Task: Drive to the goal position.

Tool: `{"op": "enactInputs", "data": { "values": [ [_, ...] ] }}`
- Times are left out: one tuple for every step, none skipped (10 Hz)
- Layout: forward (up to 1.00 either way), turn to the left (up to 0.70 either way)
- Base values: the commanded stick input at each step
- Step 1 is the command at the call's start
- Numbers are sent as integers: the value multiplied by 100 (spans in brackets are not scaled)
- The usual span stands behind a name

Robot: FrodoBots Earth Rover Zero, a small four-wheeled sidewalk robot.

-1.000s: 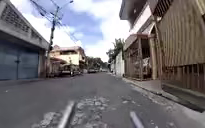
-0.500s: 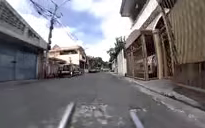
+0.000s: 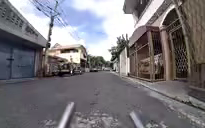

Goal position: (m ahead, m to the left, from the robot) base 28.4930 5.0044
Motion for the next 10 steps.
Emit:
{"op": "enactInputs", "data": {
  "values": [
    [100,-27],
    [100,-40],
    [100,-40],
    [100,-40],
    [100,0],
    [100,0],
    [100,0],
    [100,0],
    [100,0],
    [100,0]
  ]
}}
